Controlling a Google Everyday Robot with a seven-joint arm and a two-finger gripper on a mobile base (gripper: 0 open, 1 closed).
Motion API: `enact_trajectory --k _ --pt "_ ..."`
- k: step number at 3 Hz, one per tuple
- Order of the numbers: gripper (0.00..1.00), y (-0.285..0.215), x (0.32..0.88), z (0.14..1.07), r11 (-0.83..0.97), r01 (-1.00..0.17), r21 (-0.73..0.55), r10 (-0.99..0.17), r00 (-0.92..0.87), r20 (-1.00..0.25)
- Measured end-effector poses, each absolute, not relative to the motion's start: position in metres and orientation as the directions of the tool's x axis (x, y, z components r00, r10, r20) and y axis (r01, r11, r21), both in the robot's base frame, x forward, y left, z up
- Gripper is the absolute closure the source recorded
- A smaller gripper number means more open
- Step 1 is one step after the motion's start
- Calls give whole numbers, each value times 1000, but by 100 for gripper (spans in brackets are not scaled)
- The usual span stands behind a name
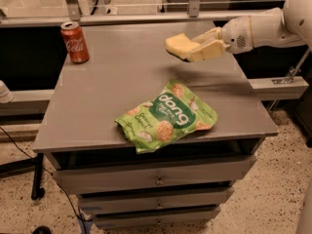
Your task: Move sponge near green rice chip bag
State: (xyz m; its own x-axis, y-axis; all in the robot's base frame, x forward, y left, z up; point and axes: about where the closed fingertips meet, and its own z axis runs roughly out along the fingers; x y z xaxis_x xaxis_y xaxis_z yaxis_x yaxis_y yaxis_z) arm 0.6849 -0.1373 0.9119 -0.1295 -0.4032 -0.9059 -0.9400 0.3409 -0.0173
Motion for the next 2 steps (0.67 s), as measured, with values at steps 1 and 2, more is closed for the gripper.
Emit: enact_trajectory --k 1,2 --pt "100 -178 676 916 366 -930 -38 -444 -138 -885" --pt "100 -212 654 915 375 -927 -21 -467 -170 -868"
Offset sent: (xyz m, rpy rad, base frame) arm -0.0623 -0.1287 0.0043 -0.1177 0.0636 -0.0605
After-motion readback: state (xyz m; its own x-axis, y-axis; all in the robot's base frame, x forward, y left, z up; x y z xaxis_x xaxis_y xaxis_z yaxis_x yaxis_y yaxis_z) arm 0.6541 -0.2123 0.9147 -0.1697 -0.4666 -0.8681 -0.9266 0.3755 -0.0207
